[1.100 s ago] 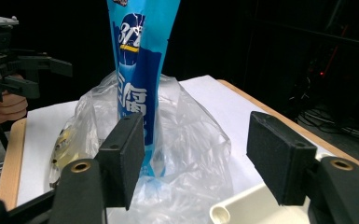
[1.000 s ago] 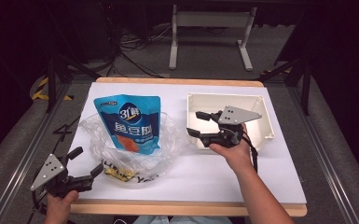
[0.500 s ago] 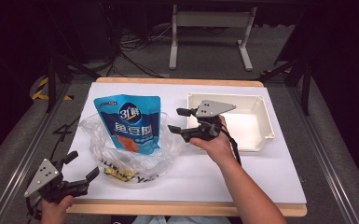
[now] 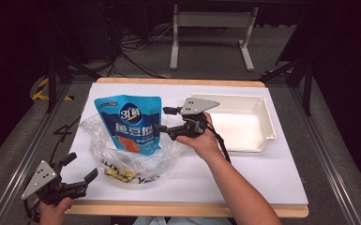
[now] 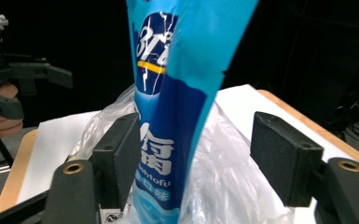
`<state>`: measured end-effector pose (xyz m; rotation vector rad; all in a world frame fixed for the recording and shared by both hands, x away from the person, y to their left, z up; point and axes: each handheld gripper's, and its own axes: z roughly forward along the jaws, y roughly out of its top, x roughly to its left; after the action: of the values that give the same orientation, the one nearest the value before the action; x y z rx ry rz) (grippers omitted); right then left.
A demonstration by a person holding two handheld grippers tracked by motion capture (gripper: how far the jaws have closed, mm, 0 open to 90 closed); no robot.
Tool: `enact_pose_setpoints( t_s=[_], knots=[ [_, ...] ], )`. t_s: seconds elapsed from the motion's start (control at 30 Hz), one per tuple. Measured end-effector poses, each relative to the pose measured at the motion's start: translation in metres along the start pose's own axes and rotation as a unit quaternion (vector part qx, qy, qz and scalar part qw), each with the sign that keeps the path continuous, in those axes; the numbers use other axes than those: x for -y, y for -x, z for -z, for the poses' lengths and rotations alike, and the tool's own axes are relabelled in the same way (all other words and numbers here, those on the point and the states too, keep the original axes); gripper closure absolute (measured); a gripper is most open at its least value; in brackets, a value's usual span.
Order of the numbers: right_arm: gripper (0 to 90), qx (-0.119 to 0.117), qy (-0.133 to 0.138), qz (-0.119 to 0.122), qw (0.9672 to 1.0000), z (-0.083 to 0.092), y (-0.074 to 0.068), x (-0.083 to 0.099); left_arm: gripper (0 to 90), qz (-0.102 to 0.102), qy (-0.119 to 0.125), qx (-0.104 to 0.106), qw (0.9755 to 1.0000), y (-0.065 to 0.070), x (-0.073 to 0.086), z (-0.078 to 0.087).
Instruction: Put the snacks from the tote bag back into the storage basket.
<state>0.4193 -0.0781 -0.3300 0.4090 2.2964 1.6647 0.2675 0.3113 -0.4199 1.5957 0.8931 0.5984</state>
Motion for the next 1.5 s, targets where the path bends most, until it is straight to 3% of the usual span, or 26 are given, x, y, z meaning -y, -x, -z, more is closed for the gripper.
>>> enact_pose_setpoints(
  t_s=[0.1, 0.73, 1.0, 1.2, 1.5],
  knots=[
    [35.6, -0.006, -0.003, 0.010, 0.9999, -0.009, -0.001, 0.001, 5.5, 0.003, -0.002, 0.003, 1.0000, -0.001, 0.000, -0.001],
    [31.3, -0.047, 0.005, -0.012, 0.9988, -0.057, -0.003, 0.025, 5.5, 0.006, 0.004, 0.009, 0.9999, -0.002, -0.001, -0.003],
    [29.8, -0.052, -0.004, -0.013, 0.9985, -0.075, -0.009, 0.035, 5.5, 0.007, 0.006, 0.009, 0.9999, -0.003, -0.001, -0.003],
    [28.3, -0.042, 0.022, -0.031, 0.9984, -0.081, -0.009, 0.043, 5.4, 0.009, 0.002, 0.011, 0.9999, -0.004, -0.001, -0.003],
    [37.7, -0.047, 0.027, -0.026, 0.9982, -0.085, -0.010, 0.052, 5.4, 0.015, 0.003, 0.012, 0.9998, -0.005, -0.001, -0.004]
  ],
)
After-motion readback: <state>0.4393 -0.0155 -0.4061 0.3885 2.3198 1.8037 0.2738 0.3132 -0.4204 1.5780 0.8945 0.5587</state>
